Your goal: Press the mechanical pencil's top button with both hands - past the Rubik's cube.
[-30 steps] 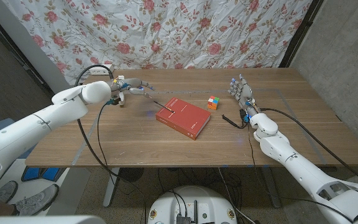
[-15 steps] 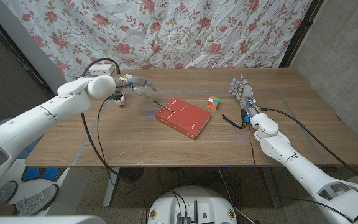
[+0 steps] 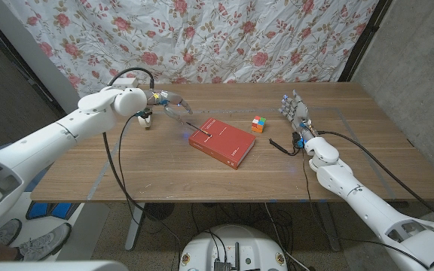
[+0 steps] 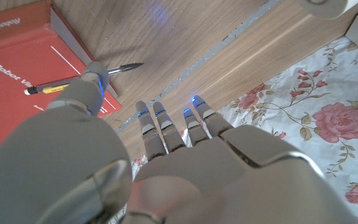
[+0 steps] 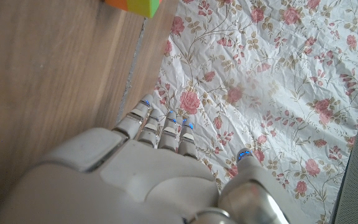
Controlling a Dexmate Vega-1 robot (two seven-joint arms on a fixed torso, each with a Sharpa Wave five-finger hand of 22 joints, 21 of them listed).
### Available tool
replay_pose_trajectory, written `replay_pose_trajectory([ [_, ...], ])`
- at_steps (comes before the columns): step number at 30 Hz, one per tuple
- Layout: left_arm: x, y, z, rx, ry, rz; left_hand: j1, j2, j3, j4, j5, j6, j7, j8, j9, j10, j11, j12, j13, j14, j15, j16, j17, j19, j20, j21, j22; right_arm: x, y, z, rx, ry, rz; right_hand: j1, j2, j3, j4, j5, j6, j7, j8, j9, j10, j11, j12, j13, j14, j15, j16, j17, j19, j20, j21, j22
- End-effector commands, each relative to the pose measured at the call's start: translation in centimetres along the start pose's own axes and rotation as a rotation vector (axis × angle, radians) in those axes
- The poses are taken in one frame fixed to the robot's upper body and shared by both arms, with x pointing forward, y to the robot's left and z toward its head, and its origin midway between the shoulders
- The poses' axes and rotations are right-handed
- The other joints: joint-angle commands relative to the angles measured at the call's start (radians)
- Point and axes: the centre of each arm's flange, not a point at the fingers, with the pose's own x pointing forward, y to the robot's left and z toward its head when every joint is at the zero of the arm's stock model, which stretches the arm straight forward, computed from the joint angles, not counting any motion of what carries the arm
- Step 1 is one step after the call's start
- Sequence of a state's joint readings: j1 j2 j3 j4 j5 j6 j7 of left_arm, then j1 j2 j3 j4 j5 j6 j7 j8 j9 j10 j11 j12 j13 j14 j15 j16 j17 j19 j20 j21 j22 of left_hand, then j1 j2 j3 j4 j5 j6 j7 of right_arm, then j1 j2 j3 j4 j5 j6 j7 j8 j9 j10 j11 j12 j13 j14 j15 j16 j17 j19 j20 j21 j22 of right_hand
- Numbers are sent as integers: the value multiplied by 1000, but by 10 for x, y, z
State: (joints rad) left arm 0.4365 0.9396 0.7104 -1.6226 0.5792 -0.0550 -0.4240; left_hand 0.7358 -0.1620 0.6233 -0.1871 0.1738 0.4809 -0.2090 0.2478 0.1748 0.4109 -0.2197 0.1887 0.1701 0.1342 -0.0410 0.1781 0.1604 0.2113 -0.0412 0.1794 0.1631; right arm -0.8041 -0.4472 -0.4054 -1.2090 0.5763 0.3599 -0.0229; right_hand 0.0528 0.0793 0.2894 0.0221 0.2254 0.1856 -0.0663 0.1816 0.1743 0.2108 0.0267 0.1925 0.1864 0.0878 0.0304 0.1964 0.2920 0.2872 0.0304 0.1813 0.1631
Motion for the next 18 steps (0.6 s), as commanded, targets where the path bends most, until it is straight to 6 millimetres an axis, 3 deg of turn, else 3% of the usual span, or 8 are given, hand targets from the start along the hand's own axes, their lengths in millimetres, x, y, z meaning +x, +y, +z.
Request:
replay_pose_trajectory([
  [1, 12, 0, 13, 107, -1, -4, 16, -1, -6, 2, 2, 10, 0, 5, 4, 12, 0, -2, 4, 10, -160, 2, 5, -5, -101, -1, 2, 0, -3, 2, -5, -3, -3, -6, 9, 6, 0, 5, 6, 1, 5, 2, 5, 2, 3, 3, 5, 0, 6, 0, 2, -1, 4, 3],
  [18, 26, -12, 32, 160, -11, 20, 70, 20, -46, 10, 1, 52, 0, 7, 5, 88, -1, 6, 6, 38, -157, 5, 6, 12, -89, 7, 2, -3, -7, 1, 0, 0, -4, -7, 10, 8, 1, 5, 8, 0, 6, 2, 8, 3, 4, 3, 7, 1, 7, -5, 2, -2, 4, 3],
])
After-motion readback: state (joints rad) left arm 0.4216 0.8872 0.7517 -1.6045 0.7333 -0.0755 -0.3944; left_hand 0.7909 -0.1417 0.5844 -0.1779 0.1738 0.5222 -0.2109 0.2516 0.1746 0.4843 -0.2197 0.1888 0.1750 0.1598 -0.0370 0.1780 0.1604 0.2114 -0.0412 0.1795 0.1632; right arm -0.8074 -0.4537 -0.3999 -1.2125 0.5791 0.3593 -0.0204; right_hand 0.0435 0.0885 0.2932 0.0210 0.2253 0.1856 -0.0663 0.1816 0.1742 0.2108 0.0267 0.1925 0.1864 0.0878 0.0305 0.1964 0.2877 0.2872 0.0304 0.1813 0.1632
